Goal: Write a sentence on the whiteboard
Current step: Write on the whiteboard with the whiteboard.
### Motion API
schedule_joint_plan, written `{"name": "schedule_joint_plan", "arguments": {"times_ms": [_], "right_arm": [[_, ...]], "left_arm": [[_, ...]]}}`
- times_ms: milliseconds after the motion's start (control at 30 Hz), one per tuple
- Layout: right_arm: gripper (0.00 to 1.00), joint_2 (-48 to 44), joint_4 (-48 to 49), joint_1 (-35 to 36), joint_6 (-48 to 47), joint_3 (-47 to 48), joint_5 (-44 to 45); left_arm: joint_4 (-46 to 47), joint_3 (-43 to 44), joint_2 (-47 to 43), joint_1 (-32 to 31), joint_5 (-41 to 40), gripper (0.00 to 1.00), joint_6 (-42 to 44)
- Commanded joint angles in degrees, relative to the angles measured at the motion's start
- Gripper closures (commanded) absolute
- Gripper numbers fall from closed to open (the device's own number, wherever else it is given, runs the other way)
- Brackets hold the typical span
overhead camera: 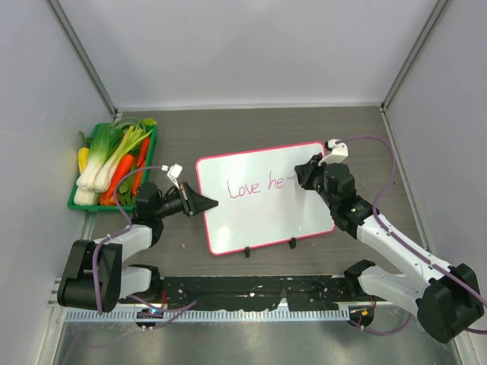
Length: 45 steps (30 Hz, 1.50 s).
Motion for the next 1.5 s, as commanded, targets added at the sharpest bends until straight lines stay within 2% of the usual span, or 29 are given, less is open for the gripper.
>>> {"name": "schedule_joint_plan", "arguments": {"times_ms": [0, 733, 1467], "right_arm": [[0.99, 0.6, 2.1, -0.2, -0.6, 0.8, -0.4], [1.00, -2.8, -2.2, -0.3, -0.4, -2.5, -5.9], [0.99, -3.1, -0.7, -0.3, -0.7, -0.9, 2.0]], "left_arm": [[-3.2, 0.2, 0.7, -0.5, -4.3, 1.00, 6.7], [-3.2, 0.2, 0.7, -0.5, -4.3, 1.00, 6.7], [-3.1, 0.2, 0.7, -0.6, -4.3, 1.00, 6.7]]}}
